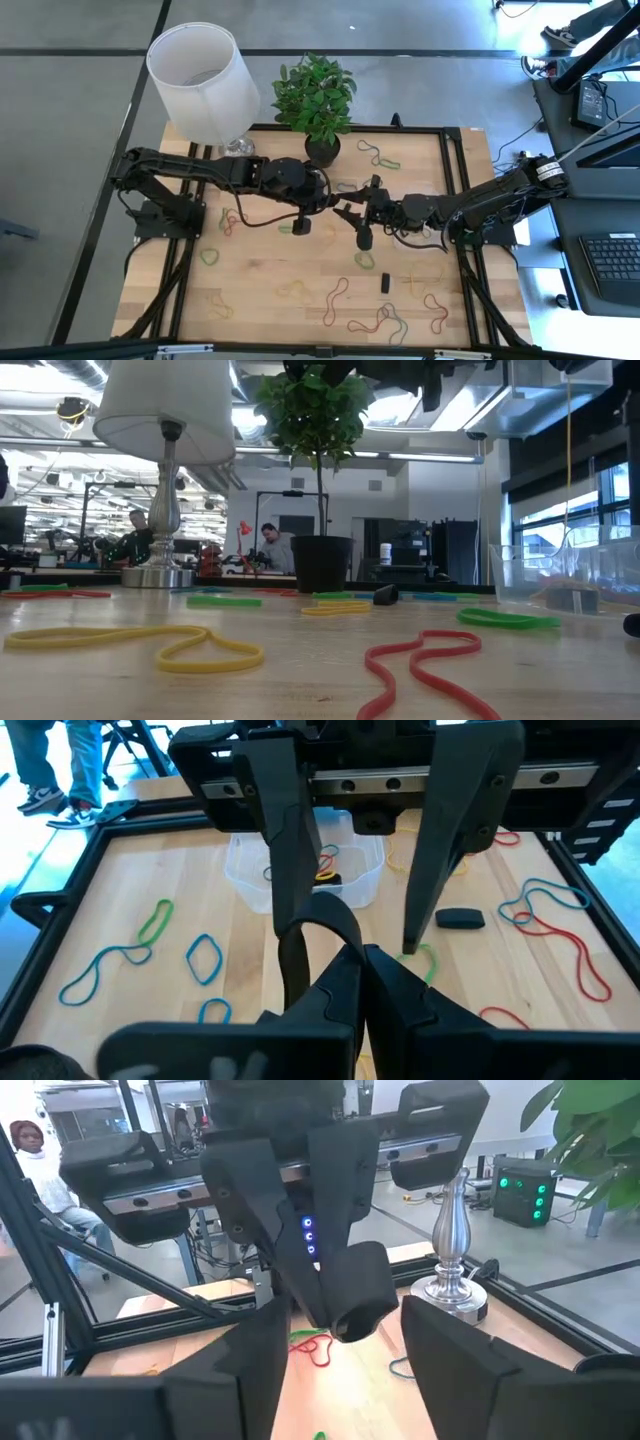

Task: Pick and place rubber bands into bin
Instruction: Put the black rubber band into the transparent bin, then put the yellow rubber band into the transparent bin

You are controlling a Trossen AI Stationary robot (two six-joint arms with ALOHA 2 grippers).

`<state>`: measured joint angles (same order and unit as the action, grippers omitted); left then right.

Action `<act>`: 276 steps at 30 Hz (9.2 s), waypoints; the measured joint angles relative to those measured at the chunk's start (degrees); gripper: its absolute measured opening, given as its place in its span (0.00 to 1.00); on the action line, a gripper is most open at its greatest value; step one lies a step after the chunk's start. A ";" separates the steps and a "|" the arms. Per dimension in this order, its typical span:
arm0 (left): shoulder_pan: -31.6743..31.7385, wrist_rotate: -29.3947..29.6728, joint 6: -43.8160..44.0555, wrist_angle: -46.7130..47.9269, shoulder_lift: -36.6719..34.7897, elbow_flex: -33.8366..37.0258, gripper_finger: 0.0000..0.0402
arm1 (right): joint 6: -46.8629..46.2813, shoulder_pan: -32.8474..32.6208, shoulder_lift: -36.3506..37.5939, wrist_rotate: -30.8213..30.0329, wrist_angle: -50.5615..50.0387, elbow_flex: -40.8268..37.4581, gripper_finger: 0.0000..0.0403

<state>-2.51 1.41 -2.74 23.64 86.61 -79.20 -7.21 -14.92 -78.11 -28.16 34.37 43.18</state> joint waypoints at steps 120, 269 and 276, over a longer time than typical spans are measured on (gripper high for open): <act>-0.39 6.19 15.59 0.10 -37.13 37.51 0.01 | -67.22 1.62 9.77 15.58 -105.66 -0.02 0.40; 6.62 1.56 -7.63 3.35 19.82 7.85 0.37 | -27.29 4.63 -2.01 13.42 -35.82 -3.45 0.40; 7.71 1.60 -7.91 -2.14 19.82 13.38 0.41 | -28.59 4.61 -2.01 13.42 -35.69 -3.45 0.40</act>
<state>5.20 3.01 -10.65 21.49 106.43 -65.82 -35.80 -10.31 -80.12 -14.74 -1.32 39.72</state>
